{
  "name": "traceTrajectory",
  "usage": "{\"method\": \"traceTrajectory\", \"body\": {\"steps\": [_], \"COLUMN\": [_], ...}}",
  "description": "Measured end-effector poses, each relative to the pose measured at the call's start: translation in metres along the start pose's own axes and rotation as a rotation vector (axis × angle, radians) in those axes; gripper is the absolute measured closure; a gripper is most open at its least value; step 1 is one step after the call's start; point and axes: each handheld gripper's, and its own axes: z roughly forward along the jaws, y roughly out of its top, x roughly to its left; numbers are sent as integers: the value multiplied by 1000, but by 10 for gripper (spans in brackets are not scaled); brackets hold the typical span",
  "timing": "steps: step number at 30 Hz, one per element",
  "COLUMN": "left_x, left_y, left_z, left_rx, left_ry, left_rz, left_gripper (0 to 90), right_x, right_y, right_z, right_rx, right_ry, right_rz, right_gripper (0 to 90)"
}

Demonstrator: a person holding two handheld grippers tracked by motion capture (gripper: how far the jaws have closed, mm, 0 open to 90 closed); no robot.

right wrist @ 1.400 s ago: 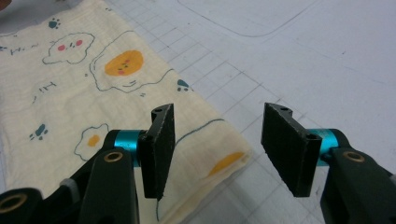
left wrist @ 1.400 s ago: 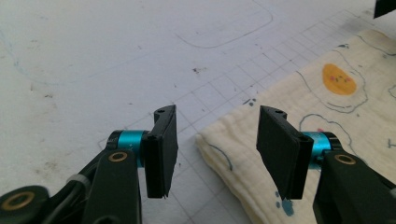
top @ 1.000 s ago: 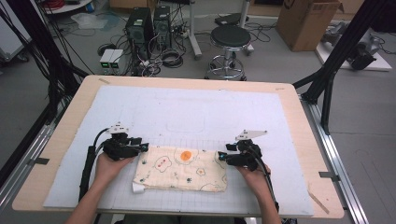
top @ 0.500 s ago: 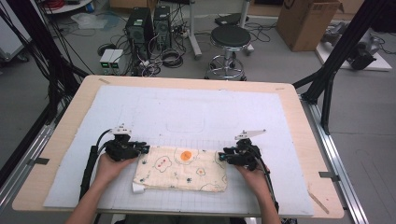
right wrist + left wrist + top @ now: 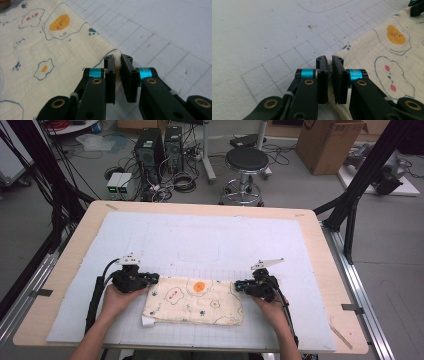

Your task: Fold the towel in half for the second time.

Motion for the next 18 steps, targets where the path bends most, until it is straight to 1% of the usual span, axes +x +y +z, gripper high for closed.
{"method": "traceTrajectory", "body": {"steps": [3, 4, 5, 6, 8, 11, 12, 16, 18], "left_x": [-1, -1, -1, 0, 1, 1, 1, 4, 5], "left_y": [0, 1, 1, 1, 2, 4, 4, 7, 8], "left_z": [-1, -2, -2, -3, -4, -5, -5, -6, -7], "left_rx": [-15, -17, -20, -22, -41, -47, -45, -61, -62], "left_ry": [5, 7, 7, 10, 8, 19, 20, 26, 28], "left_rz": [-8, -5, -6, -6, -21, -22, -18, -39, -39], "left_gripper": [833, 834, 834, 835, 836, 838, 838, 839, 840], "right_x": [0, -1, -1, -2, -3, -5, -6, -10, -12], "right_y": [1, 2, 2, 2, 4, 8, 9, 12, 13], "right_z": [-1, -2, -2, -3, -4, -7, -7, -4, -3], "right_rx": [-4, -10, -14, -18, -18, -34, -35, -18, -22], "right_ry": [2, 0, 6, 10, 20, 36, 38, 46, 45], "right_rz": [2, -4, 3, 0, 13, 12, 14, 20, 21], "right_gripper": [830, 830, 830, 830, 831, 833, 834, 834, 834]}}
